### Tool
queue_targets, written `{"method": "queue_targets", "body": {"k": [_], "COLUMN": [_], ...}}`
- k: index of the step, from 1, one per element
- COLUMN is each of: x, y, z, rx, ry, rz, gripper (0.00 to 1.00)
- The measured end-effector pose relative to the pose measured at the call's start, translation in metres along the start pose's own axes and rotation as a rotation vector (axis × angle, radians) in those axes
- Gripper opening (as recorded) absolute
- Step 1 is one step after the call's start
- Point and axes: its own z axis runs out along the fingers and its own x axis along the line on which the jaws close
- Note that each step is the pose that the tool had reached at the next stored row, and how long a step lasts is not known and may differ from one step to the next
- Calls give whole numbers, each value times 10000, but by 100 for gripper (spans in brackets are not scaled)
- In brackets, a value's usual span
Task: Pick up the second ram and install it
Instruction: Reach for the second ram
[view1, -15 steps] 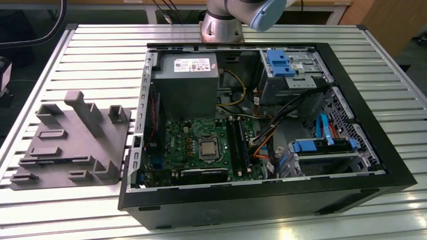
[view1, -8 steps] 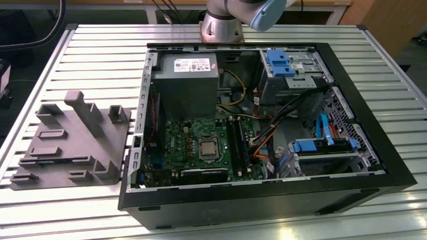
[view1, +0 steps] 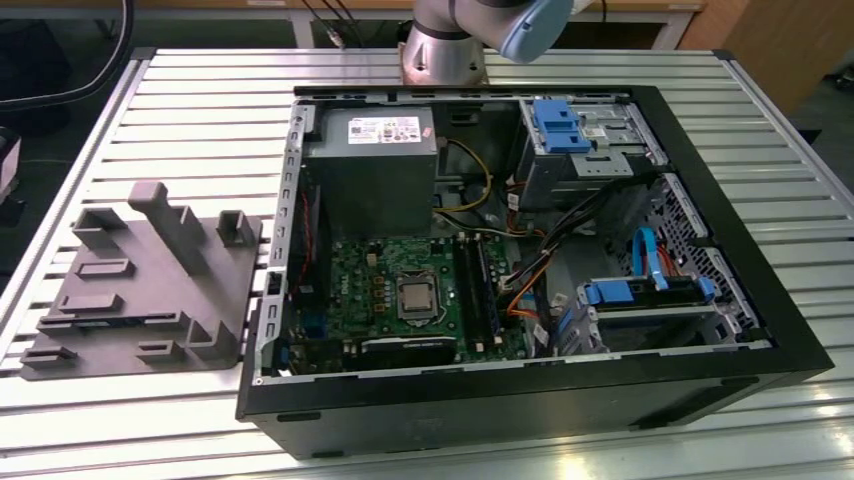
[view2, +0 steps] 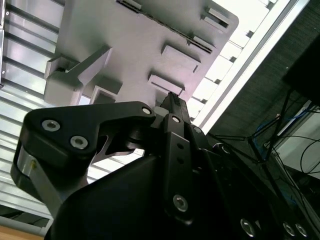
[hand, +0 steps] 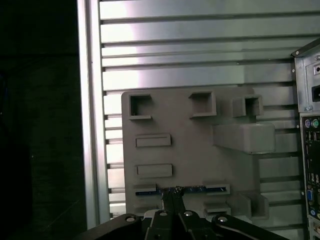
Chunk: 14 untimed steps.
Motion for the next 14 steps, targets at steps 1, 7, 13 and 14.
{"method": "queue_targets", "body": {"k": [1,7,13,14], "x": [0,0,0,0], "y": [-3,-19,-27,-28], "z": [5,32,58,62], "rx": [0,1,0,1], "ry": [0,1,0,2], "rz": [0,0,0,0], "gripper": [11,11,11,11]}}
